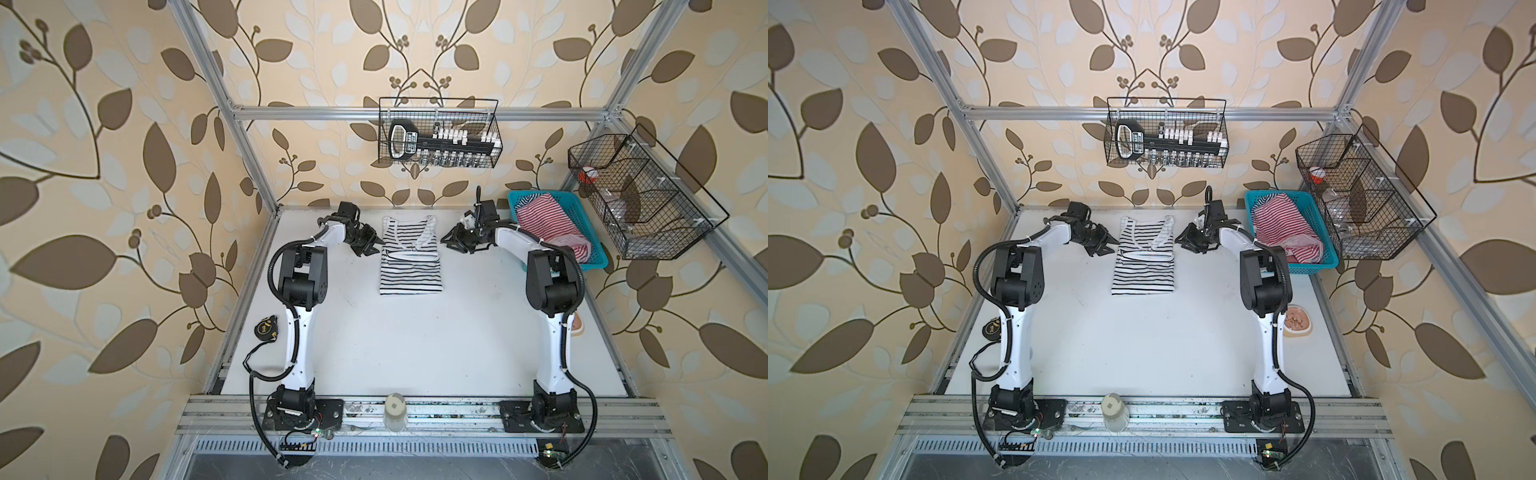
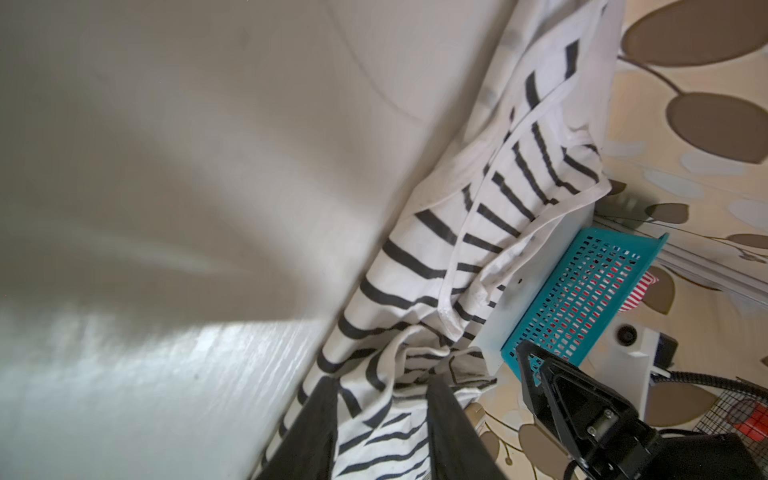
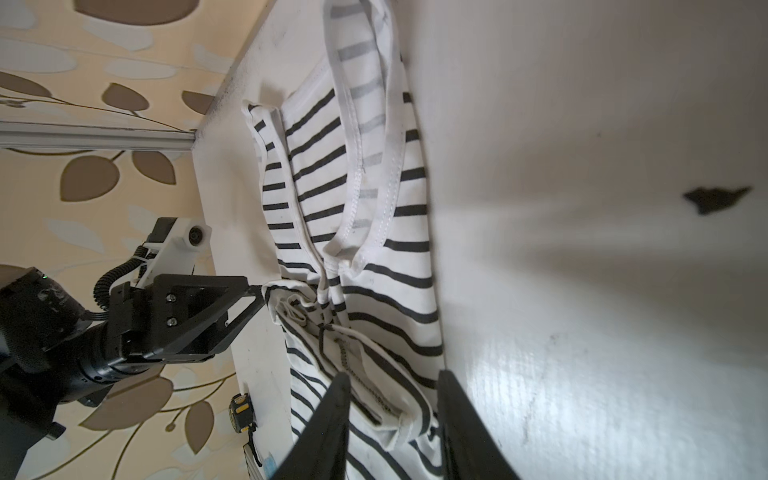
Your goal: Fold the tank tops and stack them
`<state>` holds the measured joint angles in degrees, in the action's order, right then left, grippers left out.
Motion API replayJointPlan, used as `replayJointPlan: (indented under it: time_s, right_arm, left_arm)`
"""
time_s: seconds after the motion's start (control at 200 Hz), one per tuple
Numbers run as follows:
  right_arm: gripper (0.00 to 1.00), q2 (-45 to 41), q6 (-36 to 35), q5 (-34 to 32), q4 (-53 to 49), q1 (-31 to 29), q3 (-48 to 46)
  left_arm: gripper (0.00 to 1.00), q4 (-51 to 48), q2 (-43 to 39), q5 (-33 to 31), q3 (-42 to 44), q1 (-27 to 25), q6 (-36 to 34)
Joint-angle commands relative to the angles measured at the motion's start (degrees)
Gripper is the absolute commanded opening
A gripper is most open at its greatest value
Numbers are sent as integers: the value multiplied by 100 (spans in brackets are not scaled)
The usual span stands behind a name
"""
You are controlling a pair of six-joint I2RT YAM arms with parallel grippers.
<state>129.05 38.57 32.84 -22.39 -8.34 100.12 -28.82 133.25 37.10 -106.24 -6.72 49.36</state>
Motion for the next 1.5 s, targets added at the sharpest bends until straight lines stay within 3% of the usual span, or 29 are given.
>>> replayJointPlan:
  time_s: [0.0,0.175,0.465,0.585,1.1,1.495]
  right_arm:
    - [33,-468,-125,46,13,-68,-397]
    - [32,-1227,-673,-393,-353,-227,-1313]
    - [44,-2126,-1023,-779,-406,-683,-2774]
    - [51,-2158,-975,-795,-275,-854,-3026]
    - [49,-1767,-956,-1572,-661,-1178,-3005]
    - [44,-1605,-755,-1280,-250,-1269,-3321]
  left_arm:
    - [38,86,-489,-3,240,13,38]
    - [39,-352,-1382,-440,1043,-29,-566]
    - [44,-853,-2681,-1183,2765,-418,-1265]
    - [44,-651,-2689,-1092,3146,-580,-1177]
    - [47,-599,-2150,-1347,3406,-928,-1201]
    - [47,-404,-2109,-1120,3599,-936,-1073]
